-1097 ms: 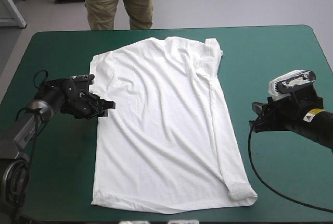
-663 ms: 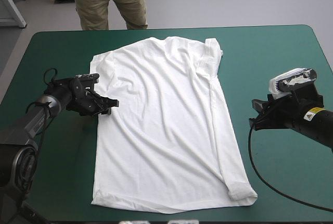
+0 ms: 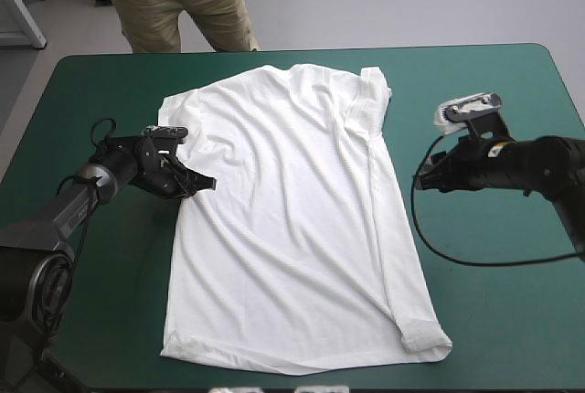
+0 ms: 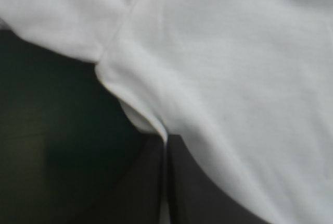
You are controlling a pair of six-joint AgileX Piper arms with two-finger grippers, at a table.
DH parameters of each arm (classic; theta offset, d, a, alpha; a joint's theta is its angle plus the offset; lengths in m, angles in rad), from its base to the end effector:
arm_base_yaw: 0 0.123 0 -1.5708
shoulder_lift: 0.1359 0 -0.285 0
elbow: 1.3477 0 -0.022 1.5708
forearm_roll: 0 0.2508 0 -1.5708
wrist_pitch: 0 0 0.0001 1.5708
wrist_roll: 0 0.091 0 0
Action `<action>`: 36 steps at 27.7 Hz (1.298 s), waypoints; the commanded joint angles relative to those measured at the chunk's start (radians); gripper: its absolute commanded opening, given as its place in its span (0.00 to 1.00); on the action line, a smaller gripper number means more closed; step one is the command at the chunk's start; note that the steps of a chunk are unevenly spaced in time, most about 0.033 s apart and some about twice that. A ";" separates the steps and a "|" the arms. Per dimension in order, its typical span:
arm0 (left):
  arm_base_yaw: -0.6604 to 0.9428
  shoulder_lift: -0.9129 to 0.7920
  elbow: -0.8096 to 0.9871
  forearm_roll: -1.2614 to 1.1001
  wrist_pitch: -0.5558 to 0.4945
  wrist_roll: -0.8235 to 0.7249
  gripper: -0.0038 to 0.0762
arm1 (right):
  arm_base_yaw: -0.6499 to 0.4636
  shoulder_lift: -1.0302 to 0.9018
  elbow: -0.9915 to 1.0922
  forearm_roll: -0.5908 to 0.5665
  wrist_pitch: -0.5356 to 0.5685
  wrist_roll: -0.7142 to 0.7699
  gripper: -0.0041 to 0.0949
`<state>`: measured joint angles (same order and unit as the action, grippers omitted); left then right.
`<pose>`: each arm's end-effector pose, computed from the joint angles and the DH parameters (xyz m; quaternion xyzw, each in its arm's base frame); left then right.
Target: Fold the cloth
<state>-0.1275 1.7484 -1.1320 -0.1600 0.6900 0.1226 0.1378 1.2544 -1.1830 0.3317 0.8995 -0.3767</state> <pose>0.3431 -0.0533 0.2017 0.0710 0.9802 -0.0613 0.1742 0.2512 0.0583 0.3628 -0.1849 0.9116 0.1156 0.3485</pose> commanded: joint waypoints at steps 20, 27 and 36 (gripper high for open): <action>-0.010 0.003 0.003 -0.028 0.063 0.057 0.04 | 0.158 0.622 -0.365 -0.240 -0.085 0.115 0.55; -0.010 0.003 0.003 -0.023 0.065 0.057 0.04 | 0.158 0.672 -0.380 -0.243 -0.079 0.122 0.59; -0.010 -0.003 -0.017 0.038 0.073 0.055 0.04 | 0.157 0.667 -0.380 -0.165 0.018 0.052 0.04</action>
<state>-0.1284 1.7503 -1.1413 -0.1501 0.7037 0.1927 0.2969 1.9797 -1.5409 0.1599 0.8799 -0.3071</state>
